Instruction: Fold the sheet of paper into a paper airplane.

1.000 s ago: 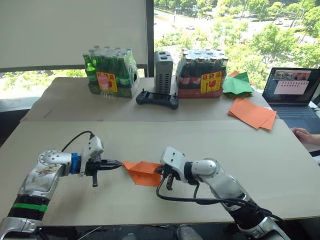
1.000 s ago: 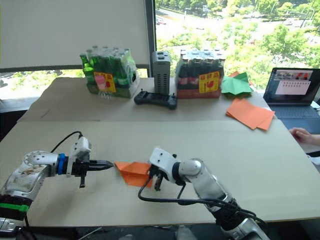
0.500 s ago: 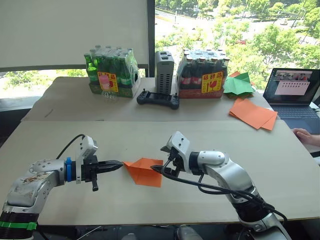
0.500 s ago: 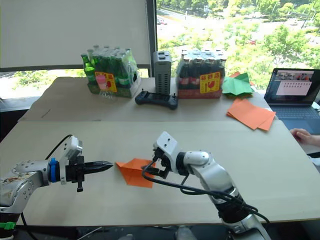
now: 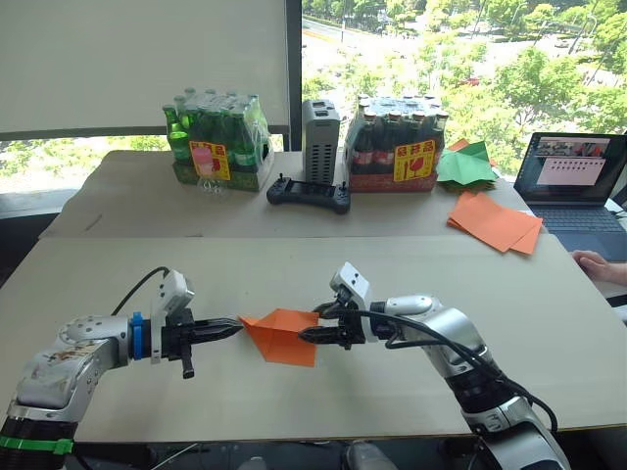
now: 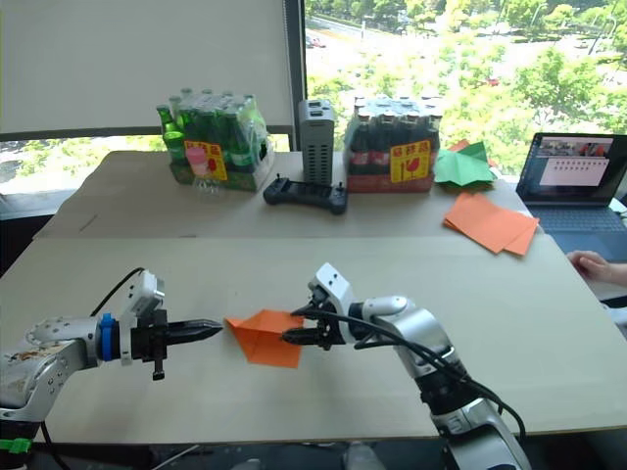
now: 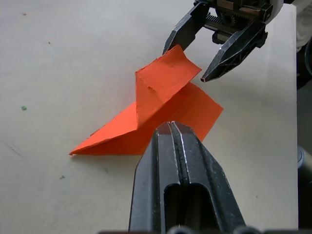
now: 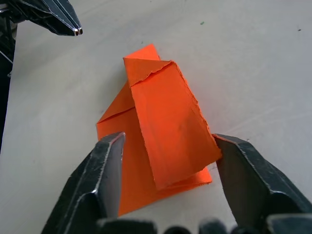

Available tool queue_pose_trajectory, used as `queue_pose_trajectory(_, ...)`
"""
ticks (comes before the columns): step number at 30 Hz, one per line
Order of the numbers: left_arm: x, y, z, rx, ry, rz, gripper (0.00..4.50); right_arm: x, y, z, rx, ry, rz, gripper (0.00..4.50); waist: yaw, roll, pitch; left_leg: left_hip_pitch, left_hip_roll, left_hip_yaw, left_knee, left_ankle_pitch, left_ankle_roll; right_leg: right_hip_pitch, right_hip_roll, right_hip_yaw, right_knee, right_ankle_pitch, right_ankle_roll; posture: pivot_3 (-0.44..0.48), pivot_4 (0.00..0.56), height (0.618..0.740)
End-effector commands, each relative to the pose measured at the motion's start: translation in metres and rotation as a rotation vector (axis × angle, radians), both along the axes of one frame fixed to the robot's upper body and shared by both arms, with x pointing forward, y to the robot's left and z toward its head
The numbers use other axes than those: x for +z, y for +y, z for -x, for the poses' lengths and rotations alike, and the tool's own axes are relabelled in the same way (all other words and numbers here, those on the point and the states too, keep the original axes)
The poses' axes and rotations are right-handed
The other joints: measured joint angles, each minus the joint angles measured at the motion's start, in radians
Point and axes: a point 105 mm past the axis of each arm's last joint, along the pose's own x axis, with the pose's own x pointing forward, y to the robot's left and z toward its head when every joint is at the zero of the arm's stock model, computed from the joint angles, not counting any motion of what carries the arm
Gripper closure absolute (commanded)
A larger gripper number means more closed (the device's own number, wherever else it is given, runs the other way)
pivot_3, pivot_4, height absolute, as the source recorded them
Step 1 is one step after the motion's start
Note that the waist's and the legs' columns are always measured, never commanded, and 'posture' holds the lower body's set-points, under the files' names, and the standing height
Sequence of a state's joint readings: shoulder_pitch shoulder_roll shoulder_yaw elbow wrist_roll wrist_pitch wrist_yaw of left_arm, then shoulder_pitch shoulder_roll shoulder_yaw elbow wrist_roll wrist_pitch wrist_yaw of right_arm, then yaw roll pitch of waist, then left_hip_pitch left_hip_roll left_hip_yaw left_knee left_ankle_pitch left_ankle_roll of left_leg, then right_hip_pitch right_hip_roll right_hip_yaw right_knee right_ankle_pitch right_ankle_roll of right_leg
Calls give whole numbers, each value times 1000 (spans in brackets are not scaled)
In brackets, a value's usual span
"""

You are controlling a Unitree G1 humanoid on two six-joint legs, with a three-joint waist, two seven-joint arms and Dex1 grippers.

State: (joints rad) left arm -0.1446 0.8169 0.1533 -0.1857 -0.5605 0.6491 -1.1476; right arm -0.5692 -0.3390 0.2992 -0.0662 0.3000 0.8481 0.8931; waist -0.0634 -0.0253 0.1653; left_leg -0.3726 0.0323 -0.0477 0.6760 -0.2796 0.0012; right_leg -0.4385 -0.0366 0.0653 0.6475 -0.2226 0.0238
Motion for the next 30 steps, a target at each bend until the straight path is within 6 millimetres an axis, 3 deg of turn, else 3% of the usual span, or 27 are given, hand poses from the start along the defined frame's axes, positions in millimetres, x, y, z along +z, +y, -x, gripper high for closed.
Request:
queue_pose_trajectory(1,9,-5,2,-27,-53,8,4500,10,4,3,21,0,-56,2695,0,0,0,0,0,0,0,0,0,0,0,0,0,0,0,0,150,733)
queue_pose_trajectory(6,6,-4,1,-20,-53,6,4500,10,5,4,17,1,-58,4441,0,0,0,0,0,0,0,0,0,0,0,0,0,0,0,0,150,733)
queue_pose_trajectory(9,5,-3,-1,-16,-55,8,4500,14,5,4,14,-39,-60,4485,0,0,0,0,0,0,0,0,0,0,0,0,0,0,0,0,150,733)
queue_pose_trajectory(14,19,3,-15,34,-86,75,4500,50,5,1,-17,-242,-120,4485,2,0,0,0,0,0,0,0,0,0,0,0,0,0,0,0,150,733)
queue_pose_trajectory(17,35,8,-30,101,-113,165,4500,76,5,1,-42,-502,-86,4485,6,0,0,0,0,0,1,0,0,0,0,0,0,0,0,0,150,733)
queue_pose_trajectory(20,57,11,-41,138,-130,277,4500,94,8,13,0,-876,21,4485,11,0,0,-1,-1,0,1,0,0,0,0,0,0,0,0,0,150,733)
queue_pose_trajectory(24,78,12,-45,154,-133,348,4500,87,12,25,67,-1212,174,4485,13,0,0,-1,0,0,0,0,0,0,0,-1,0,0,0,0,150,733)
queue_pose_trajectory(27,79,11,-46,157,-116,353,4500,52,20,36,181,-1402,312,4485,14,-1,0,-1,-1,0,0,0,0,0,0,-1,0,0,0,0,150,733)
queue_pose_trajectory(30,78,7,-45,139,-96,351,4500,26,22,40,240,-1432,351,4485,15,-1,0,0,-1,0,0,1,-2,0,0,0,0,0,0,0,150,733)
